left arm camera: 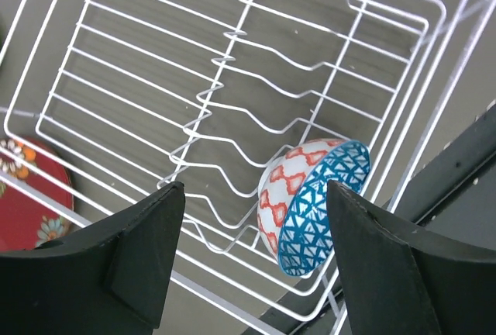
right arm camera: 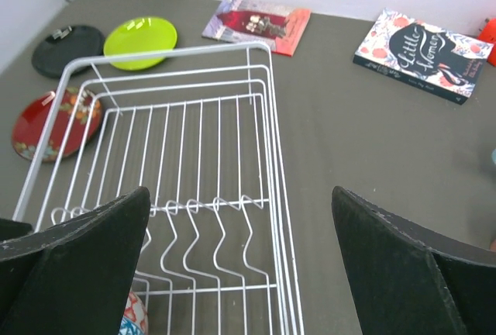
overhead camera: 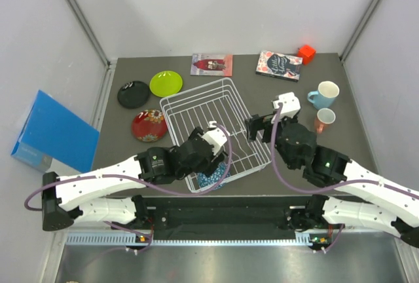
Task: Unload the mixed dishes from the dish rack
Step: Pick up the bowl from the dish rack.
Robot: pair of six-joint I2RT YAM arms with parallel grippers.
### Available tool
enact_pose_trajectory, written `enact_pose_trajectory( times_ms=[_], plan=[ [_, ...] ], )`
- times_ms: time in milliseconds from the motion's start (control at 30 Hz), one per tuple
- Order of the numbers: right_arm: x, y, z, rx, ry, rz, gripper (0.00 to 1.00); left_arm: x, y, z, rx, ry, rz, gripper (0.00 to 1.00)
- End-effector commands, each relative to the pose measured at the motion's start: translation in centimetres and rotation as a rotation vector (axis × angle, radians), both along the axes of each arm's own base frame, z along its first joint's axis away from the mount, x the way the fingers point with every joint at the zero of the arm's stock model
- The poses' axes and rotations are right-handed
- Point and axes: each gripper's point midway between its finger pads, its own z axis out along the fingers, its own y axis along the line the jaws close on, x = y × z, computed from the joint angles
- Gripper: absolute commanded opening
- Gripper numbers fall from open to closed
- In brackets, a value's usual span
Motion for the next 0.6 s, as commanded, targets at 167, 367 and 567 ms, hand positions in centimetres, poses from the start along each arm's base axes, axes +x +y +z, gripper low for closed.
enact_pose_trajectory(
  times_ms=[167,367,567],
  plan=[
    [-0.1,-2.3,2.8,0.079,-0.065,-0.056,1.00,-3.1,-0.6,-2.2,0.044,0.063,-0.249,0.79],
    [0.0,-2.0,1.9,0.081,-0.048,-0.057,1.00,-3.6,-0.1,-4.1,0.082,0.078,-0.277,0.79],
    [0.0,-1.7,1.6,0.089,-0.040,-0.050,1.00,-2.6,-0.4,-5.6,0.136,0.051,-0.275,0.75]
  ],
)
